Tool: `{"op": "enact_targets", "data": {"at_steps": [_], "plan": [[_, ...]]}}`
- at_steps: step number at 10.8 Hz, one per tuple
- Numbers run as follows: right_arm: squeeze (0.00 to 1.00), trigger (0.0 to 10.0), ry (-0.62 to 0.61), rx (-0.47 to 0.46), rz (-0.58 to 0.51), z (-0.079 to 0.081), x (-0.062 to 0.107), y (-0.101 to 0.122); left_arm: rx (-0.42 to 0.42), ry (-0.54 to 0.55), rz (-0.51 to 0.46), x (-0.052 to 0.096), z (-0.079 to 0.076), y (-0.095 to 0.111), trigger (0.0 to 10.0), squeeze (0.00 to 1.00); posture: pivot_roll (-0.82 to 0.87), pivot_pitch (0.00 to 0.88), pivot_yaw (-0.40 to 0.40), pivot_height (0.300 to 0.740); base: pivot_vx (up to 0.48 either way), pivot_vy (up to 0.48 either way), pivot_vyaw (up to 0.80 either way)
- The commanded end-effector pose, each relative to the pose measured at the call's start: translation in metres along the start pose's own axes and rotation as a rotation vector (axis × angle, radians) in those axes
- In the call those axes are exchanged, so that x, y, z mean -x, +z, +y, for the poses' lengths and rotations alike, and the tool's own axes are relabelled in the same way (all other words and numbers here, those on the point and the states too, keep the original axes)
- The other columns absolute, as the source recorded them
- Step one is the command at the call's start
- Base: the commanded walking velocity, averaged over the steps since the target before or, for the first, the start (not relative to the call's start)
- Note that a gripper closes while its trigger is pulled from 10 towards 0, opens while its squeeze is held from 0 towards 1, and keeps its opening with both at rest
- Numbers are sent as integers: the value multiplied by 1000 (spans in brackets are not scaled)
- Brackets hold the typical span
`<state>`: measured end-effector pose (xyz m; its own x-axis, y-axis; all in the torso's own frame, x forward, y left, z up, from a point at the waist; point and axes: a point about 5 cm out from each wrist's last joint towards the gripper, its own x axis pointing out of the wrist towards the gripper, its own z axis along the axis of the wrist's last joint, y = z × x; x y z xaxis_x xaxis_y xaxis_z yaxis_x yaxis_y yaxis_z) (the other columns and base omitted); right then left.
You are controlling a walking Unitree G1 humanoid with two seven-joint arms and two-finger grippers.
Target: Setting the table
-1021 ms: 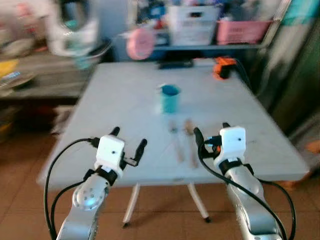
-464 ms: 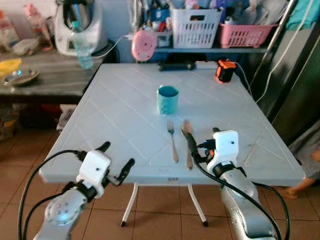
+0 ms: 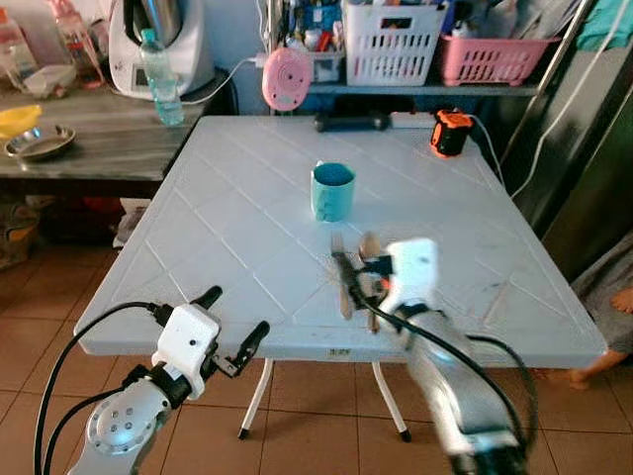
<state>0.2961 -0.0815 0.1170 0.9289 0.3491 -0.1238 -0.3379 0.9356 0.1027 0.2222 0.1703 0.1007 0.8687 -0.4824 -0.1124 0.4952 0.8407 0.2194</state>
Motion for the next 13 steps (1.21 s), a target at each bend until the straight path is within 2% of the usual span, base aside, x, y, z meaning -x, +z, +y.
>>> {"op": "enact_targets", "data": {"at_steps": [1, 4, 6, 9, 13], "plan": [[0, 10000, 22, -6, 49, 9, -9, -5, 4, -19, -11, -2, -3, 4, 10000, 0, 126, 19, -3, 740, 0, 0, 0], [0, 10000, 5, 24, 127, 13, -15, -18, 9, -21, -14, -2, -5, 4, 10000, 0, 134, 25, -9, 740, 0, 0, 0], [0, 10000, -40, -18, 178, 15, -22, -30, 16, -25, -9, 0, -7, 3, 10000, 0, 135, 27, -5, 740, 0, 0, 0], [0, 10000, -53, -97, 192, 20, -32, -33, 16, -34, -5, 0, -6, 2, 10000, 0, 138, 31, 2, 740, 0, 0, 0], [0, 10000, -87, -115, 208, 27, -42, -34, 27, -45, -2, 1, -10, 1, 10000, 0, 141, 38, 4, 740, 0, 0, 0]]}}
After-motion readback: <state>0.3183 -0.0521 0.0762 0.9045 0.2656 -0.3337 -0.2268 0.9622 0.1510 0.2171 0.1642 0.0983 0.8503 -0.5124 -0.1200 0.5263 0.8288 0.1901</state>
